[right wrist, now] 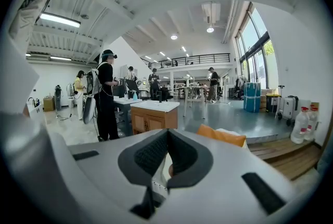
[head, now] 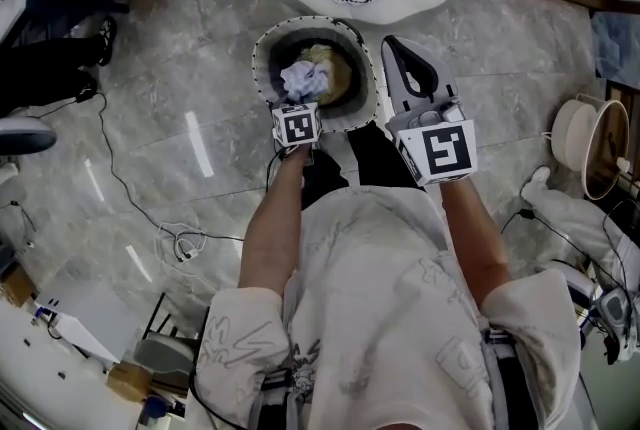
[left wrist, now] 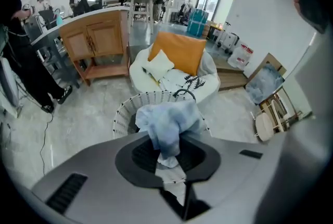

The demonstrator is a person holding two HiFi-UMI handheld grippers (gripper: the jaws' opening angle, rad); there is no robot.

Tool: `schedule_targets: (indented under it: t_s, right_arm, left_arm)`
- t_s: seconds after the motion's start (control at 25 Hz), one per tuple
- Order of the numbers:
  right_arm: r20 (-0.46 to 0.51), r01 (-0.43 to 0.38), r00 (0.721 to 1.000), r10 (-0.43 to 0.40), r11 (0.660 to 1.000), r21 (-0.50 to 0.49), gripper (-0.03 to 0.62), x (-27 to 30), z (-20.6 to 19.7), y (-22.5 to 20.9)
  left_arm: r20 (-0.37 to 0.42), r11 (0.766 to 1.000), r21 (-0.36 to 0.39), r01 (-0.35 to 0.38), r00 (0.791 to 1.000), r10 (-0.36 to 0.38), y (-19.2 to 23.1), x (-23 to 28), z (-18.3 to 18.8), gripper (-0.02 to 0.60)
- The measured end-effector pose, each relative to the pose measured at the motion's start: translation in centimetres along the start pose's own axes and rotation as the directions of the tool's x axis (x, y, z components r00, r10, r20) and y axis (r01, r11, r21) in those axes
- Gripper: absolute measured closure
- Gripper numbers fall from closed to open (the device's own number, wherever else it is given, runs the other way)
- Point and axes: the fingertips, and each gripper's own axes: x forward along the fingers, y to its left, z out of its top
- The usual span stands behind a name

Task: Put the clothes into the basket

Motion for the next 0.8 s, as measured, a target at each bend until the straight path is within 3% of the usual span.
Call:
schedule_targets:
  t_s: [0.12, 0.24, 0.4, 0.64, 0.8]
  right_arm:
    - [0.001, -0.006, 1.0, 0.006, 1.0, -0.004, 0.606, 0.2, -0.4, 0.2]
    - [-0.003, -0.01, 1.0, 0.01, 1.0, -0.004, 0.606, 0.5, -0.7, 0.4]
    - [-0.006, -0.014, 1.0, 0.014, 1.0, -0.008, 0.606, 0.6, -0.5, 0.8]
    - [-0.004, -0.02, 1.0, 0.019, 1.0, -0.02, 0.606, 0.5, -0.2, 1.7]
    - [-0.012, -0.018, 1.0, 0.018, 0.999, -0.028, 0.606, 0.4, 0.2, 1.9]
  left_arm:
    - [-0.038, 0.999, -0.048, 0.02, 0.999, -0.022, -0.3, 0.6, -0.8, 0.504]
    - [-0.094, 0.994, -0.074, 0.081, 0.992, -0.088, -1.3, 1.0, -2.0, 0.378]
    - [-0.112, 0.993, -0.071, 0.094, 0.988, -0.102, -1.3, 0.6, -2.8, 0.373]
    - [-0.078, 0.989, -0.106, 0.108, 0.99, -0.116, -0.4, -0.6, -3.7, 0.373]
    - [-0.035, 0.988, -0.053, 0.148, 0.988, -0.15, -0.6, -2.1, -4.2, 0.374]
